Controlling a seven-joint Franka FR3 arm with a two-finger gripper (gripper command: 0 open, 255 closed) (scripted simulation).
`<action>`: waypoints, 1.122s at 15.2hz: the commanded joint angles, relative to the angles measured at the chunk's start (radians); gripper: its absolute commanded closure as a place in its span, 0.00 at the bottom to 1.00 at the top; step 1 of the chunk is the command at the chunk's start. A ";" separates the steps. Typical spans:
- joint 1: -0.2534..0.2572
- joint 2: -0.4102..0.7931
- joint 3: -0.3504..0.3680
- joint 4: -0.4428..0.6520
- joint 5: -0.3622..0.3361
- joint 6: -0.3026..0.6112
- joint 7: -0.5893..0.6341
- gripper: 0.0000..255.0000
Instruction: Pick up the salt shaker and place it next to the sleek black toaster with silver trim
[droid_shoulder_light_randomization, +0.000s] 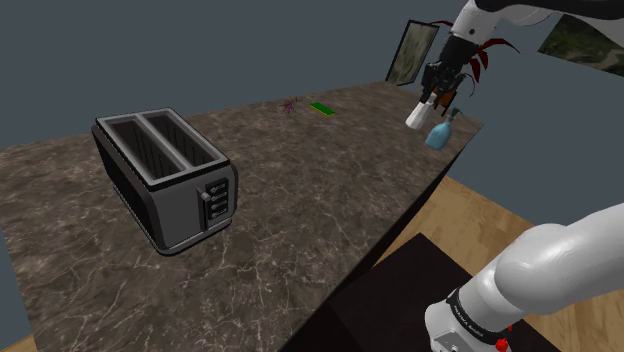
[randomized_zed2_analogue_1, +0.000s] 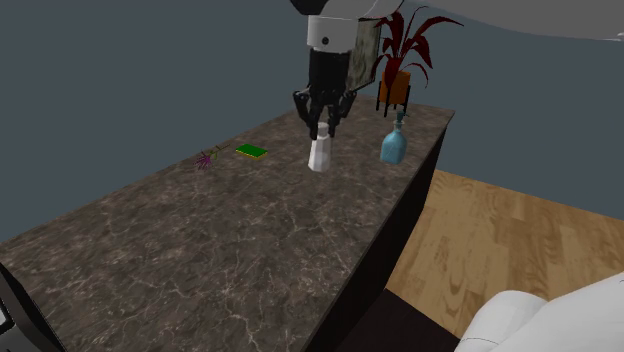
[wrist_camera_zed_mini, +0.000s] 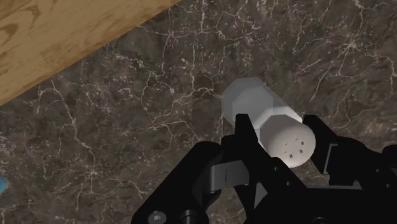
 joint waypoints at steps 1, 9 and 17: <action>0.001 0.005 0.000 0.022 0.001 -0.018 0.000 1.00; 0.058 -0.103 0.145 -0.088 0.030 -0.009 0.200 1.00; 0.120 -0.141 0.292 -0.126 0.086 0.002 0.396 1.00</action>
